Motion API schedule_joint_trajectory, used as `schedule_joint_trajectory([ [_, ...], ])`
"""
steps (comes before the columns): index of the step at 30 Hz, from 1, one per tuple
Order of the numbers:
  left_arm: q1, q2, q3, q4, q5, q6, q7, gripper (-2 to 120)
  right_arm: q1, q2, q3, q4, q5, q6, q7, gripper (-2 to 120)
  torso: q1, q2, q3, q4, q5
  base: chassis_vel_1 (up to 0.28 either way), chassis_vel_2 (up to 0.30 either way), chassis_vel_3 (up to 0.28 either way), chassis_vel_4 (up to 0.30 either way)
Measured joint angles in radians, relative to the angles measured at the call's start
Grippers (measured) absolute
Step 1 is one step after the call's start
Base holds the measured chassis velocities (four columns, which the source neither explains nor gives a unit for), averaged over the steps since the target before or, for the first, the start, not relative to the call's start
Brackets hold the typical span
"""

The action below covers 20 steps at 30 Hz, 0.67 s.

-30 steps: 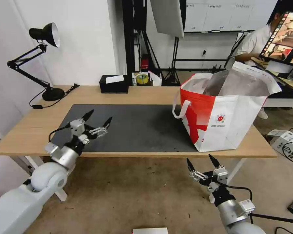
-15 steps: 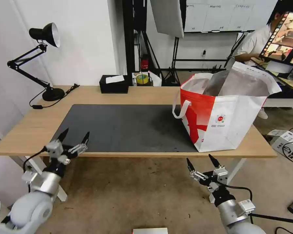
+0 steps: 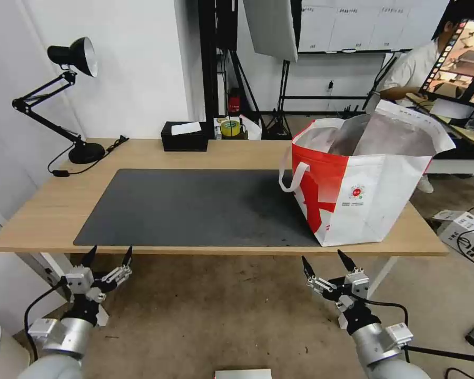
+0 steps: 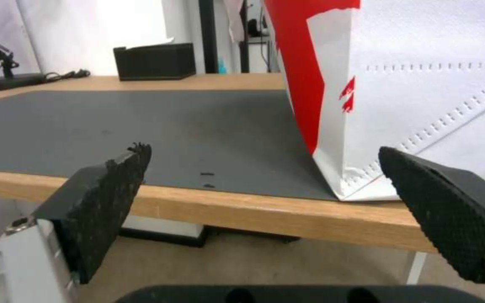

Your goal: Pick up the trash from the table and place it into the takeout bag.

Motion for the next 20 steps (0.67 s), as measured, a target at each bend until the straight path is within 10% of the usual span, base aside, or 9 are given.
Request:
schedule_joint_trajectory([
  [20, -0.005, 0.002, 0.005, -0.001, 0.0, 0.005, -0.002, 100, 0.0, 0.0, 0.0, 0.0, 0.0, 0.0, 0.0, 100, 0.0, 0.0, 0.0, -0.0001, 0.0, 0.0, 0.0, 0.0, 0.0],
])
